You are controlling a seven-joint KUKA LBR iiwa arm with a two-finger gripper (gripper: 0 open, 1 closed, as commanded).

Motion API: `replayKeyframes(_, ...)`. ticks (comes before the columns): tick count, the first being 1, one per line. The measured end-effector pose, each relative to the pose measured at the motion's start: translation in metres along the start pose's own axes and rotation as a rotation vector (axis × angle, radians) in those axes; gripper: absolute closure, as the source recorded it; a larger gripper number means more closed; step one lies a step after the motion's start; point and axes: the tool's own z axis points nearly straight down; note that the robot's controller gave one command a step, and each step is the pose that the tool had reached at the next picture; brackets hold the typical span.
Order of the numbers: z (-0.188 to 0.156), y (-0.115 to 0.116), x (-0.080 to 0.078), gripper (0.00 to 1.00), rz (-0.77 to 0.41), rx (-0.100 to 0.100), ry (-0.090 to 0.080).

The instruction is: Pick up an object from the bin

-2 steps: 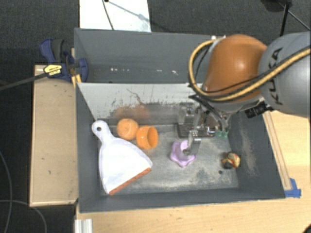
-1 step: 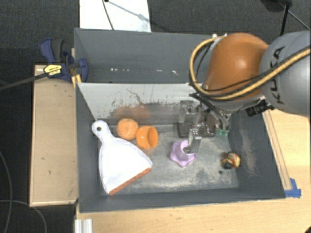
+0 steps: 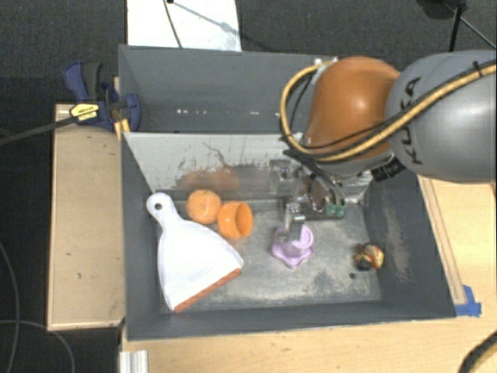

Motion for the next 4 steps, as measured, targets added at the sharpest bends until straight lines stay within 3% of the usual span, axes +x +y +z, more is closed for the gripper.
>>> replayKeyframes(1,0.045,0.037,0.004,0.0,-0.027,-0.001,0.009)
replayKeyframes(2,0.077,0.033,0.004,0.0,-0.019,-0.002,0.005)
replayKeyframes(3,0.097,0.047,-0.011,0.0,-0.116,-0.001,0.01)
replayKeyframes(4,0.072,0.053,-0.017,0.0,-0.194,-0.002,0.01)
